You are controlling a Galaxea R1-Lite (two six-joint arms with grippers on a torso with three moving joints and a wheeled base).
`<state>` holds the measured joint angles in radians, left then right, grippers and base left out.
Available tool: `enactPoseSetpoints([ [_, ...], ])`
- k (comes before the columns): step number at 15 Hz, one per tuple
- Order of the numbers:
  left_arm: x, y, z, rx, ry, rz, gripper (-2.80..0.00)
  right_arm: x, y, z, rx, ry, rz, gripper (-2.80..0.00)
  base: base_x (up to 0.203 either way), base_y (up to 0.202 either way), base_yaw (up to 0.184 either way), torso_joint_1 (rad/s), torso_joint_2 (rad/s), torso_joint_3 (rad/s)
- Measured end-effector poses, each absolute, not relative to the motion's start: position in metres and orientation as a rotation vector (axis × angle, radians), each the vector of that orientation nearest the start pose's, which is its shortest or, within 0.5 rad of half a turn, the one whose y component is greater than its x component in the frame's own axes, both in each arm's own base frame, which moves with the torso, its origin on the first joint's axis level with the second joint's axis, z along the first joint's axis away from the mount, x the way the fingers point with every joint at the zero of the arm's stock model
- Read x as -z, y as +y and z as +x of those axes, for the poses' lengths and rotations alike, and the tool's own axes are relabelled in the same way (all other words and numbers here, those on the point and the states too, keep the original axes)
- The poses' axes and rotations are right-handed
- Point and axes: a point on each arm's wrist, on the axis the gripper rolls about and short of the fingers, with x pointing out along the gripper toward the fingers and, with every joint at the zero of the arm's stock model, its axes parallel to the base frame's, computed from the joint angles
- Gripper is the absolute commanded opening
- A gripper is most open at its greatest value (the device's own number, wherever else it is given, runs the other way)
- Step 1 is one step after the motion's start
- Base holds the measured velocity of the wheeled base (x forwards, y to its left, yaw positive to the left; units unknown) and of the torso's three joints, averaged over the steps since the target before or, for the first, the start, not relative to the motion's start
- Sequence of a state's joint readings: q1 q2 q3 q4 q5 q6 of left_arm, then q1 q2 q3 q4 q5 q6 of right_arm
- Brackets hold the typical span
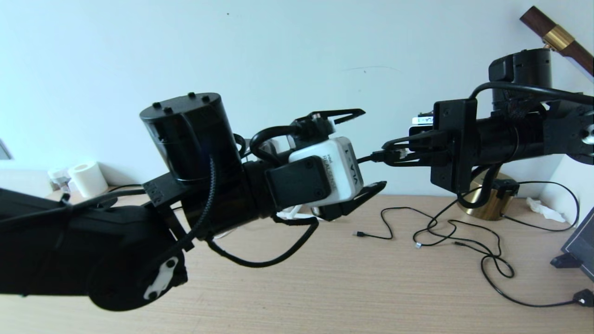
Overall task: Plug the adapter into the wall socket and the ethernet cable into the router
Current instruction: Hand it to the other hand, then align cable and router interface
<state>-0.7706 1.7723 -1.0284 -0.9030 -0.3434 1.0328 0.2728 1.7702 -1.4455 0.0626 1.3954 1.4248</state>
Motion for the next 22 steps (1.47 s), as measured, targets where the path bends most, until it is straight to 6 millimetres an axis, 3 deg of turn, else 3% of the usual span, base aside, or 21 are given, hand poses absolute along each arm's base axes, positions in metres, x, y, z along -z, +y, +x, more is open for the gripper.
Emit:
enactPoseSetpoints([
  [12, -0.244, -0.248, 0.233, 0.946, -0.721, 0.879, -2.8, -0.278, 0.11, 0.31, -1.105, 1.492, 1.268, -2.8, 0.0, 0.0, 0.0, 0.0, 0.0, 0.0],
  [13, -0.244, -0.248, 0.233, 0.946, -0.721, 0.879, -2.8, -0.278, 0.11, 0.31, -1.105, 1.491, 1.268, 0.0, 0.0, 0.0, 0.0, 0.0, 0.0, 0.0],
  [19, -0.239, -0.245, 0.23, 0.96, -0.697, 0.876, -2.8, -0.275, 0.108, 0.315, -1.1, 1.47, 1.265, 0.0, 0.0, 0.0, 0.0, 0.0, 0.0, 0.0],
  [22, -0.239, -0.236, 0.223, 0.966, -0.609, 0.789, -2.8, -0.282, 0.089, 0.312, -1.087, 1.357, 1.253, 0.0, 0.0, 0.0, 0.0, 0.0, 0.0, 0.0],
])
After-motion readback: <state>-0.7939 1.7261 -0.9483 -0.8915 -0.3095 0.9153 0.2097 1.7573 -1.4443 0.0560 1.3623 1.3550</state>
